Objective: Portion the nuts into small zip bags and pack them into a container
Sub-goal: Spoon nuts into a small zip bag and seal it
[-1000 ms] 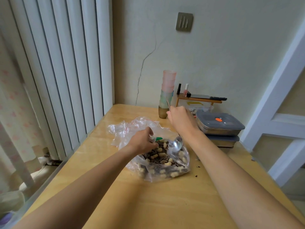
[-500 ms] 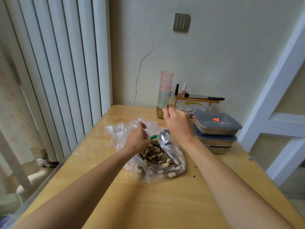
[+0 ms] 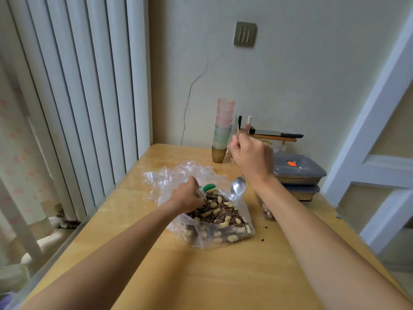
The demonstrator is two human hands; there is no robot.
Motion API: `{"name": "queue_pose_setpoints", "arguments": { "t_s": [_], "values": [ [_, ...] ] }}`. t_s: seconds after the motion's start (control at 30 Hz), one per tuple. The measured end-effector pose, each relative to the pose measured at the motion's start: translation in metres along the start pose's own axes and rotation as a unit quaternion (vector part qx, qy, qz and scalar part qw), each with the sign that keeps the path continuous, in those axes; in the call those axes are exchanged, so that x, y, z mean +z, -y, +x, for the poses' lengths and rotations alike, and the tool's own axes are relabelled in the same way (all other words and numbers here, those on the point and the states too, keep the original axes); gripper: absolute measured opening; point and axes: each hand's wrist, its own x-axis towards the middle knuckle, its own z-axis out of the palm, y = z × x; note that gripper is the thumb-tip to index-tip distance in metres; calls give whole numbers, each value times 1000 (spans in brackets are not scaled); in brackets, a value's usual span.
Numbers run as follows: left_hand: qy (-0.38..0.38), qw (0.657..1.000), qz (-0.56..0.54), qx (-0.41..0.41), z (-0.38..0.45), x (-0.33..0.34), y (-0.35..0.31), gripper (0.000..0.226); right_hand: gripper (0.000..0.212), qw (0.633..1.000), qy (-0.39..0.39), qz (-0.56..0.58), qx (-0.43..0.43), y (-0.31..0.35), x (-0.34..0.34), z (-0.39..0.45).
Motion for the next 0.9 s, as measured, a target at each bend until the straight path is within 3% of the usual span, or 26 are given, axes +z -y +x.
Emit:
{"name": "queue_pose_setpoints", "arguments": {
  "t_s": [0.17,0.3,0.47,0.63,0.83,0.9],
  "values": [
    [-36,998,-56,-2,0,-4,3,47,29,994,-63,68,55,9,-10,27],
    [-58,994,-93,-2,-4,-5,5,37,33,990,22,136,41,30,-3,32],
    [-64,986,-151,-6,-11,-10,10,31,31,981,160,94,59,39,20,3],
    [-47,986,-161,-4,-12,-16,16,27,27,979,178,94,43,33,26,-16],
    [-4,994,-110,16,-11,-14,16,48,22,972,212,99,-10,37,29,-27],
    [-9,996,-94,11,-10,-13,15,52,23,976,187,112,-29,40,29,-28]
  ]
}}
